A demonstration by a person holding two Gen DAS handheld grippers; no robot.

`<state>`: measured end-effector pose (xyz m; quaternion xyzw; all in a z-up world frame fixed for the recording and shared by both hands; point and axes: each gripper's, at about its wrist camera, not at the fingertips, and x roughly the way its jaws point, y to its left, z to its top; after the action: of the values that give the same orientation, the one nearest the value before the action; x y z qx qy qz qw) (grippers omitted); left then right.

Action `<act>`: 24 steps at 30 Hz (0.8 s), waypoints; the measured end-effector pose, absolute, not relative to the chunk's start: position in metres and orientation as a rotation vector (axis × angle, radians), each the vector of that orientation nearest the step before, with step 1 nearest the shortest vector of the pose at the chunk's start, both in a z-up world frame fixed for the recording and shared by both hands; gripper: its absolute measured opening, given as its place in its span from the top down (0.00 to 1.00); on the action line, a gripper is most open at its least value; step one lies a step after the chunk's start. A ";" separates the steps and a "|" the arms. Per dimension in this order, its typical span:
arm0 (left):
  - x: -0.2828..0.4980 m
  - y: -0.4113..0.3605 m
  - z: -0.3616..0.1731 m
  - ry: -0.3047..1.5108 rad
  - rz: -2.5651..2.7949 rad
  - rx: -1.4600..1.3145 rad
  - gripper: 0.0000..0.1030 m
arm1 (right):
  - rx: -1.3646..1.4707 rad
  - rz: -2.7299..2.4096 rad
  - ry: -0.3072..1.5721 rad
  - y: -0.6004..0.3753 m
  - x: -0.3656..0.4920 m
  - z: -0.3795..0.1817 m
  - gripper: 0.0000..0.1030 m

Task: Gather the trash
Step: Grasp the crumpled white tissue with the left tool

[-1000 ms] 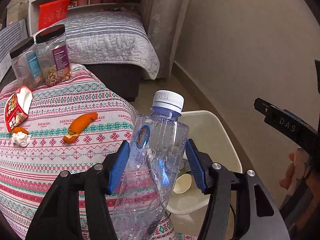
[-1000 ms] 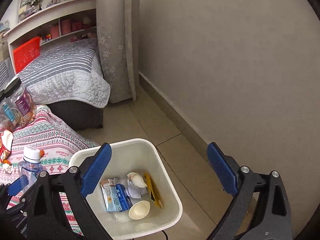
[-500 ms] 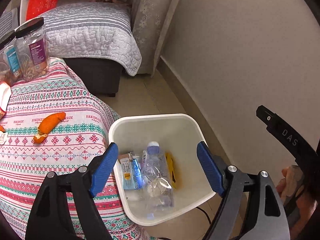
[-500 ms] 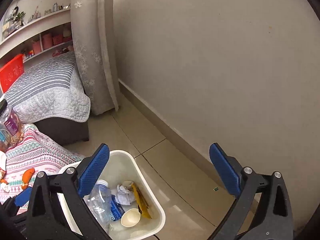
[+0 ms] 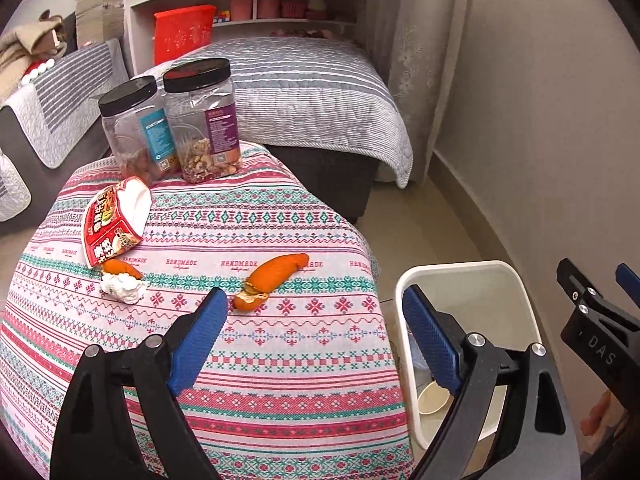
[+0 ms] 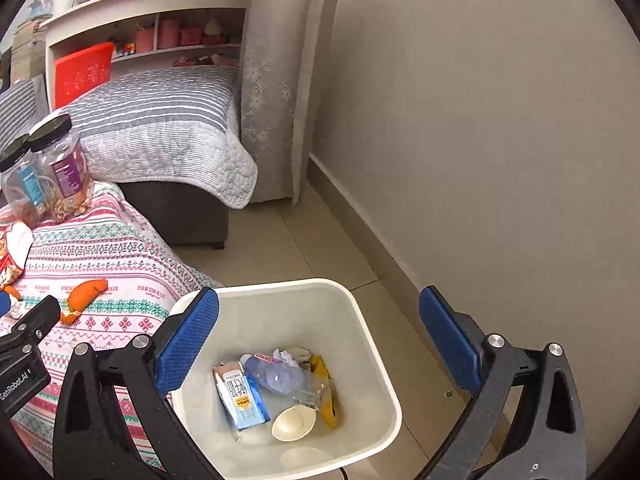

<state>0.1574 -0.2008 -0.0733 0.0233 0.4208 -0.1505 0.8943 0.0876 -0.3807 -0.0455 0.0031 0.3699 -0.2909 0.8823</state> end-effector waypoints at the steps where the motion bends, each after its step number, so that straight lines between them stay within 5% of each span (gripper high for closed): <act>1: 0.160 -0.193 -0.075 0.877 -0.295 0.046 0.16 | -0.004 -0.590 0.777 -0.373 0.093 -0.048 0.07; 24: 0.259 -0.014 -0.156 1.097 0.032 -0.304 0.19 | -0.068 -0.409 0.883 -0.283 0.156 -0.086 0.07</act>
<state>0.2595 -0.0137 -0.1556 -0.1440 0.5194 0.0150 0.8422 0.1562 -0.2834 -0.0860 -0.0327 0.4241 -0.1964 0.8834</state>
